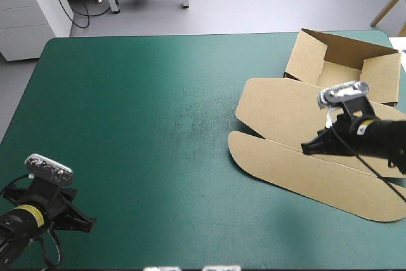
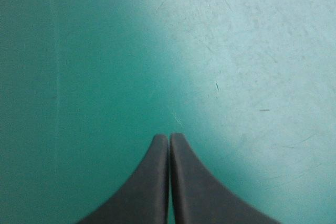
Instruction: Fold the box
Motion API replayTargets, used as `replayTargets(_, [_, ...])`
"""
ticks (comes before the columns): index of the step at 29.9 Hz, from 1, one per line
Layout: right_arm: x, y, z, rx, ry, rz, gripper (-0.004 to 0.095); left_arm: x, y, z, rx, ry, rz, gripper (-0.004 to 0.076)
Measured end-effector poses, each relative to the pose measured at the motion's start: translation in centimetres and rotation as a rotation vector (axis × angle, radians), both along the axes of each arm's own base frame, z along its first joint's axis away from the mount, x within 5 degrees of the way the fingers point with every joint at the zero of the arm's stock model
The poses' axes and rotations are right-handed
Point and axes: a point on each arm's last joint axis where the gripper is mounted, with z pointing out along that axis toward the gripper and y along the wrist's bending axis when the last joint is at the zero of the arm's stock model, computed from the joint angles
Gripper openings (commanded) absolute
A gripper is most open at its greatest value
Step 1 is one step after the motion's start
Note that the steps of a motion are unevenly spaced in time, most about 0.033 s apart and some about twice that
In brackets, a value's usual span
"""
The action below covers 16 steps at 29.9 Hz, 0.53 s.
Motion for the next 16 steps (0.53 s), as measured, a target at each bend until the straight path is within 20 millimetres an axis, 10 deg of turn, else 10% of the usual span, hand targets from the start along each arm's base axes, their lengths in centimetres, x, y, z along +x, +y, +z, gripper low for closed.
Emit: replayTargets(16, [-10.0, -1.4, -7.9, 0.018, -0.128, -0.02, -0.0014, -1.2, 0.1, -5.4, -0.038, 0.015, -0.035, -0.001])
